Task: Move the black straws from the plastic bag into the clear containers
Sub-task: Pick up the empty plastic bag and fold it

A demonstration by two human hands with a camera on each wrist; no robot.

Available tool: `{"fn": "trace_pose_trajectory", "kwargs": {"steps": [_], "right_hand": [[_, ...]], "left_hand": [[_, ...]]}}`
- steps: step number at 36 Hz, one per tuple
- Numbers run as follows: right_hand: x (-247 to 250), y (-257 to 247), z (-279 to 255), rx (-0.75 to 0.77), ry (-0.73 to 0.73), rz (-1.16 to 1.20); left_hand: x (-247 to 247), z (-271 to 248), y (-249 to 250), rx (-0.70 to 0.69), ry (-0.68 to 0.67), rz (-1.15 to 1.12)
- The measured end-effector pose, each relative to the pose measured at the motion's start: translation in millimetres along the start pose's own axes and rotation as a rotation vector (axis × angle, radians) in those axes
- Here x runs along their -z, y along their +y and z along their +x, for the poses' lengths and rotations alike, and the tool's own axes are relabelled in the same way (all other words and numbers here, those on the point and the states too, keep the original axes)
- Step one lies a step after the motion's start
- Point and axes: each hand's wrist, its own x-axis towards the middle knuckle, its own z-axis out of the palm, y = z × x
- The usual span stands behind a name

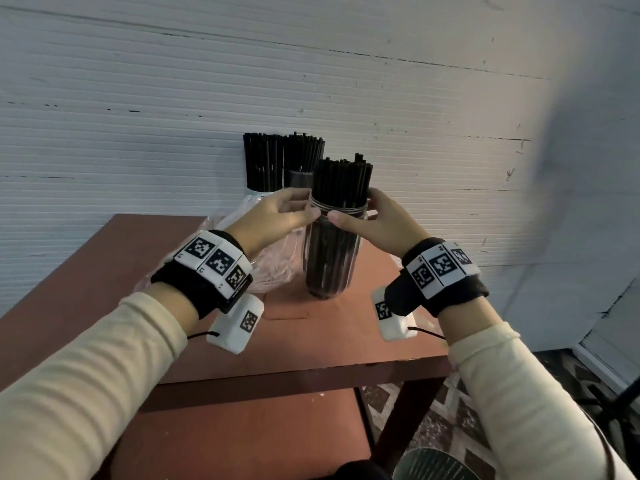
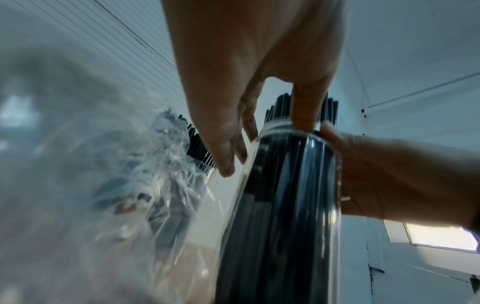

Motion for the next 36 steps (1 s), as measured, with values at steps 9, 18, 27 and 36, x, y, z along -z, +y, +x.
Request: {"fn": "trace_pose_trajectory", "kwargs": {"steps": [9, 18, 27, 36], "right_hand": [[19.1, 26.3, 15.8, -0.118, 0.114, 0.024], [2.5, 40.8, 67.1, -0.16, 0.23, 0.074], [-15.8, 56.7, 128.7, -0.172, 0.268, 0.105], [-27.2, 67.0, 162.2, -0.145, 0.303, 0.116]], "left_hand": [[77.9, 42.8, 16.0, -0.103, 0.55, 0.109], [107.9, 90.3, -31.2, 0.102, 0.379, 0.331], [102.4, 130.7, -66.6, 0.166, 0.252, 0.305], [100.7, 148.8, -85.0, 0.165, 0.186, 0.265]]}}
